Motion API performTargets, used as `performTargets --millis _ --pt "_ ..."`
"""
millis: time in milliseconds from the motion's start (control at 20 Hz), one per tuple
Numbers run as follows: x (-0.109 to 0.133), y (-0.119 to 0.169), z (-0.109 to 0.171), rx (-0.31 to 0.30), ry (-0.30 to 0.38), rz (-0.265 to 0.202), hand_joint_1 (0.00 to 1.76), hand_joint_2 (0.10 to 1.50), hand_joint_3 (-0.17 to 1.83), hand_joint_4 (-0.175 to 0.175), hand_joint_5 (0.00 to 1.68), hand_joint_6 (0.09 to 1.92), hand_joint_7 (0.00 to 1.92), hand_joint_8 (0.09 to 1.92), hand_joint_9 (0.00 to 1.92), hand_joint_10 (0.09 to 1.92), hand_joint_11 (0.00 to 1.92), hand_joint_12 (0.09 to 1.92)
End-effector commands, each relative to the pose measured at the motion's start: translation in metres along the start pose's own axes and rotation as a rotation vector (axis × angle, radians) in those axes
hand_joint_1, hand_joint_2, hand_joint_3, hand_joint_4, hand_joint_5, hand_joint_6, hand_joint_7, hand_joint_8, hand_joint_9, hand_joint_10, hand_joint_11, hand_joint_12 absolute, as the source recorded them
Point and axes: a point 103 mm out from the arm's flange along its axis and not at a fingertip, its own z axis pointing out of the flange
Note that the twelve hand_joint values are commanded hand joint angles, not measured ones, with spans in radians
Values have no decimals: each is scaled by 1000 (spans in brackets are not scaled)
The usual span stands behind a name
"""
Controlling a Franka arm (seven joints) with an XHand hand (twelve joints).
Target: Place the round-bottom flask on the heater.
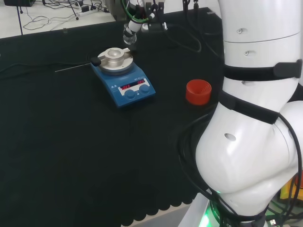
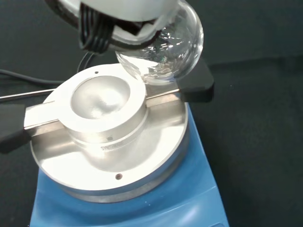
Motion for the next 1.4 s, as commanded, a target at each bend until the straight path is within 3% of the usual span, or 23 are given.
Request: performTargets --millis 50,500,1400 --pt "11 6 8 21 -2 -22 1087 690 721 175 1133 946 601 681 803 553 596 1255" --pt "27 21 25 43 -1 -52 1087 688 725 175 1133 946 604 681 804 552 597 1254" --pt "29 42 44 73 -7 -59 1089 684 732 172 1135 947 608 681 806 551 600 1253"
